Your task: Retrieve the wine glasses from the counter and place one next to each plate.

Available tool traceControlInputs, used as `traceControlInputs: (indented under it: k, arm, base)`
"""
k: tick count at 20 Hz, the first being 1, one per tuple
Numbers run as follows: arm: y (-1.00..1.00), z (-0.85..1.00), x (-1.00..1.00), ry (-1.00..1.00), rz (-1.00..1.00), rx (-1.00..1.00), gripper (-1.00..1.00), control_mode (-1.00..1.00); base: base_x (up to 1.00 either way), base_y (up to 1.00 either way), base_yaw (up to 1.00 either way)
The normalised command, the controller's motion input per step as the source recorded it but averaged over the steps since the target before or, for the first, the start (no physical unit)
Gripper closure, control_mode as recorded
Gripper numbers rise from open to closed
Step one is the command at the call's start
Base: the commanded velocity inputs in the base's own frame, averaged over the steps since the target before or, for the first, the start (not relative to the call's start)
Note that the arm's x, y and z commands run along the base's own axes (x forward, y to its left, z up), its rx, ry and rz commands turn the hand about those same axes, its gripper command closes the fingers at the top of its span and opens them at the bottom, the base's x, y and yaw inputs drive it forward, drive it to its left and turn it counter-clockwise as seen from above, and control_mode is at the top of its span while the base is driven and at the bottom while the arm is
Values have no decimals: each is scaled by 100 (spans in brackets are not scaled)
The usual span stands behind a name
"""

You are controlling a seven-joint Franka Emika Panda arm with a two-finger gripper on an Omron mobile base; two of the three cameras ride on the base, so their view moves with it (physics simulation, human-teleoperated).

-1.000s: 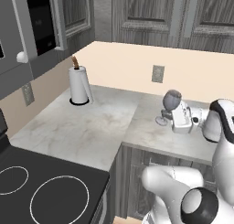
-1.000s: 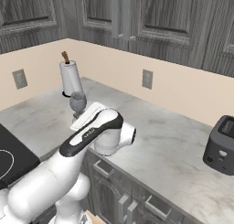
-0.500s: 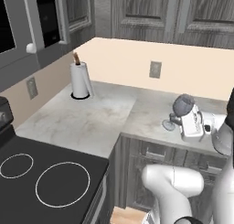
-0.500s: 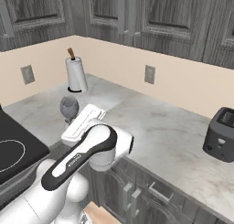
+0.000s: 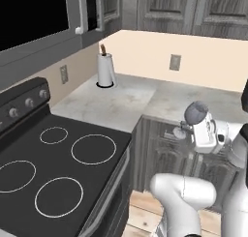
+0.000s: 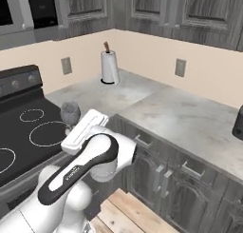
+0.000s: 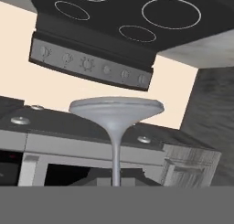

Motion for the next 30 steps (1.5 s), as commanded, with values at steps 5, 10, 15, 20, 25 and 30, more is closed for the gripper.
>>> traceControlInputs:
  k: [5,10,15,20,25,30]
  arm:
    - [0,0,0,0,0,0,100,100]
    - [0,0,0,0,0,0,100,100]
    - [0,0,0,0,0,0,100,100]
    - [0,0,0,0,0,0,100,100]
    - [0,0,0,0,0,0,100,100]
    - [0,0,0,0,0,0,100,100]
  base:
    - [-98,-88,5]
    - [-97,-98,15]
    - [-100,-6,20]
    - [-79,17,61]
    - [-1,0,100]
    - [0,0,100]
